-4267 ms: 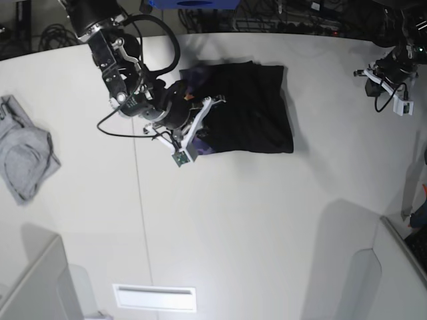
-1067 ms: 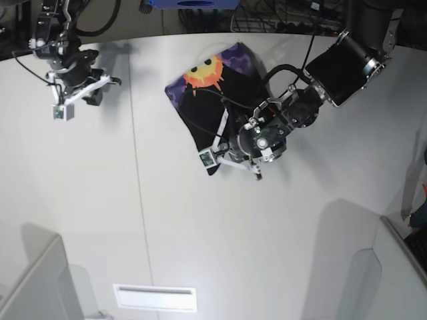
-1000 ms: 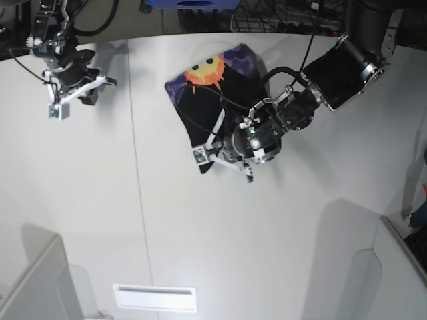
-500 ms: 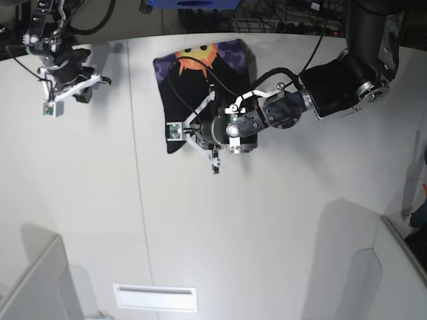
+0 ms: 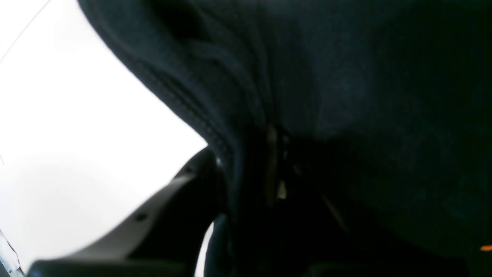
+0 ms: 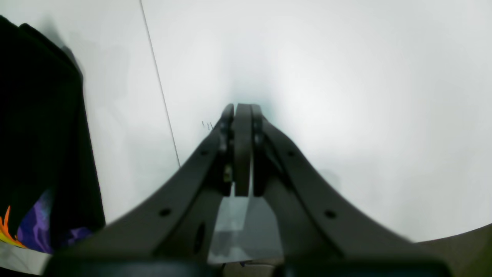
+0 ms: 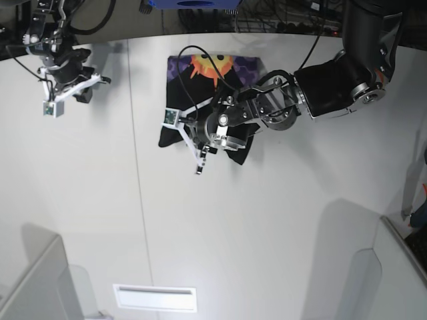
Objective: Fold the T-shirt properly
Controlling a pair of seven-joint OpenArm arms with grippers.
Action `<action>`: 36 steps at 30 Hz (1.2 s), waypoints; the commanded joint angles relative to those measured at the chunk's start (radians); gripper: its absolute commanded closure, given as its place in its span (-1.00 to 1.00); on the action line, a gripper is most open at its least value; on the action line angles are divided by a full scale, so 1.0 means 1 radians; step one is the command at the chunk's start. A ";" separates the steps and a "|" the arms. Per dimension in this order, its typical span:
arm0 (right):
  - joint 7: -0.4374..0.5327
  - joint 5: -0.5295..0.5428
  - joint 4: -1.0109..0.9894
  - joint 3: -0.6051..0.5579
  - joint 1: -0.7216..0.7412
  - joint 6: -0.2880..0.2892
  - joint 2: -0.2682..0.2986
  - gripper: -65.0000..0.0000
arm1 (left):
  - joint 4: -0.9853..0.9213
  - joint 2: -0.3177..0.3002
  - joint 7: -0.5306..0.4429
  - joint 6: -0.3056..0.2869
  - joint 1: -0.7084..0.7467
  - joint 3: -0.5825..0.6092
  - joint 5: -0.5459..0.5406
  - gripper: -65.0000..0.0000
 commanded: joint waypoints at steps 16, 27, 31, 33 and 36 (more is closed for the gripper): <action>0.014 0.009 0.013 0.003 0.006 0.009 0.009 1.00 | 0.013 0.002 0.015 -0.003 -0.030 -0.009 0.005 0.85; 0.011 0.009 0.013 -0.005 0.001 0.009 0.009 1.00 | 0.056 0.022 0.015 -0.003 -0.028 -0.203 0.005 -0.49; 0.011 0.009 0.013 -0.005 0.000 0.009 0.009 1.00 | 0.151 0.024 0.015 -0.003 -0.016 -0.348 0.005 -0.53; 0.014 0.009 0.014 -0.003 -0.010 0.009 0.009 1.00 | 0.235 0.019 0.015 -0.003 0.024 -0.471 0.004 -0.32; 0.065 0.008 0.022 0.003 -0.056 0.009 0.010 1.00 | 0.375 0.013 0.015 -0.003 0.153 -0.724 0.016 0.57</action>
